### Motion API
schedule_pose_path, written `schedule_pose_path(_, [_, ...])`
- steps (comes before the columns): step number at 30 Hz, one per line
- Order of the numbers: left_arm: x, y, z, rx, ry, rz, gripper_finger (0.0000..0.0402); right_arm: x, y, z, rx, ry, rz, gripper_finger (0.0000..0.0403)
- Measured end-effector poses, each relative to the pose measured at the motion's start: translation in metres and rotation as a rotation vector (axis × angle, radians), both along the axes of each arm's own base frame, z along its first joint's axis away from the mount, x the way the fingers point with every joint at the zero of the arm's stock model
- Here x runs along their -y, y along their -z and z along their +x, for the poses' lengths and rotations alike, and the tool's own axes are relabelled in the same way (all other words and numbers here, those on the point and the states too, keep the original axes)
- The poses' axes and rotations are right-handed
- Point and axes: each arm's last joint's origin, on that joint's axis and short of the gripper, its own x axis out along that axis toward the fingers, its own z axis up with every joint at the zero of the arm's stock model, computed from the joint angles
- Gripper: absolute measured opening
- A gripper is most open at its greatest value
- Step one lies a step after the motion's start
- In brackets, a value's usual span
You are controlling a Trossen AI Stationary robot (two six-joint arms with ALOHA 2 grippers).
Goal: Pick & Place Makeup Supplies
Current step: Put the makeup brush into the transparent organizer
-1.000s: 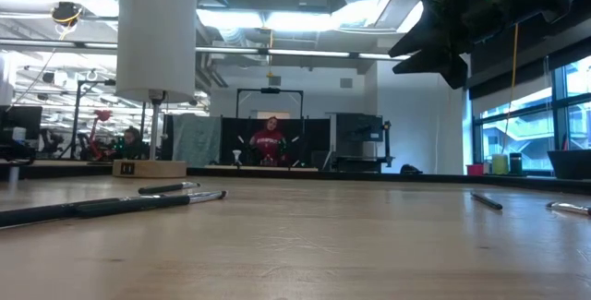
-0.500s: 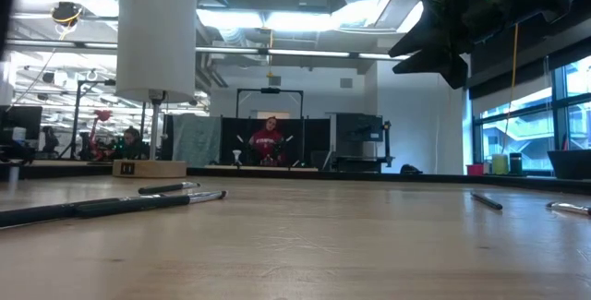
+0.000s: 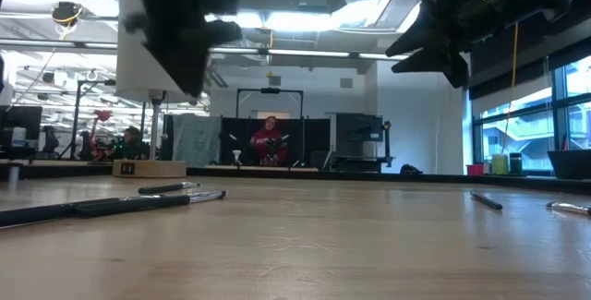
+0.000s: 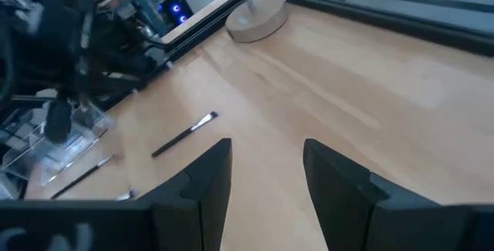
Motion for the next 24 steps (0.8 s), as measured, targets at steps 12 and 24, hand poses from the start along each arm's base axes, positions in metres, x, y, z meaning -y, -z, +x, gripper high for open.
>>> schedule_pose_path(12, [-0.077,0.059,0.005,0.021,-0.131,-0.305,0.015,0.0,0.002,-0.001,-0.021,0.0,0.003,0.0162])
schedule_pose_path(24, [-0.078,0.081,-0.001,0.113,-0.219,-0.41,0.011,0.0,0.002,-0.001,-0.021,0.0,0.004,0.0162])
